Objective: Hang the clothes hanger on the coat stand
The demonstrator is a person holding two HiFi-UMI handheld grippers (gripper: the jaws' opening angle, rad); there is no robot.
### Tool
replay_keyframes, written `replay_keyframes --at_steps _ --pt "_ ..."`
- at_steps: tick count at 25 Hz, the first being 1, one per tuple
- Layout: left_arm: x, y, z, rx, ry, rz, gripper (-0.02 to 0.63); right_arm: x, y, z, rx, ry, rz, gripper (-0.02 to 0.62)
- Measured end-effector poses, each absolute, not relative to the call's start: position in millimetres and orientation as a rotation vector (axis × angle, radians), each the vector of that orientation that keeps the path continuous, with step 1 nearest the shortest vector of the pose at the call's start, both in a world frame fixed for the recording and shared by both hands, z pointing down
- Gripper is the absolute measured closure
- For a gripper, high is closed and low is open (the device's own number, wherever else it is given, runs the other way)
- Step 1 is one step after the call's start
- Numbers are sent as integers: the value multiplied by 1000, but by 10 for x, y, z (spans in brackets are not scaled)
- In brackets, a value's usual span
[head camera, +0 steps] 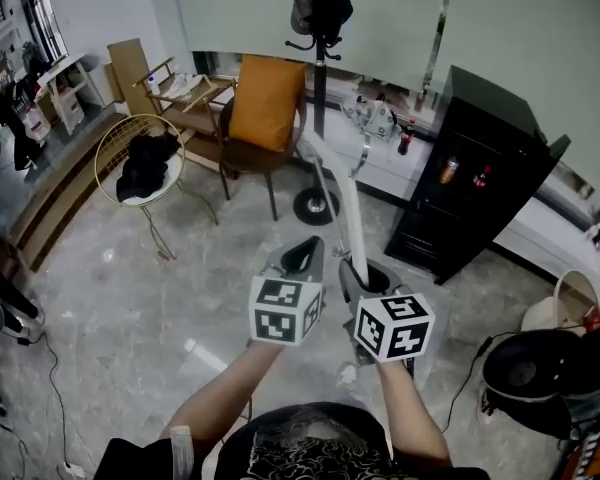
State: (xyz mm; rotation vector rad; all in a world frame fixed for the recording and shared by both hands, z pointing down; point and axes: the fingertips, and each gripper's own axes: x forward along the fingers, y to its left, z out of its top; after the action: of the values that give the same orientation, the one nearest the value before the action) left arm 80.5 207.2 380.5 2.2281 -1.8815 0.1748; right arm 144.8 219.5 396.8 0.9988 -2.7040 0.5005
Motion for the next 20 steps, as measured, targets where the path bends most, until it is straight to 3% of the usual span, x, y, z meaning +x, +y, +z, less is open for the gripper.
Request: replay_keyframes --at_steps 20 --pt "1299 597 3836 2074 -1994 208 600 1944 544 4030 805 -2738 520 526"
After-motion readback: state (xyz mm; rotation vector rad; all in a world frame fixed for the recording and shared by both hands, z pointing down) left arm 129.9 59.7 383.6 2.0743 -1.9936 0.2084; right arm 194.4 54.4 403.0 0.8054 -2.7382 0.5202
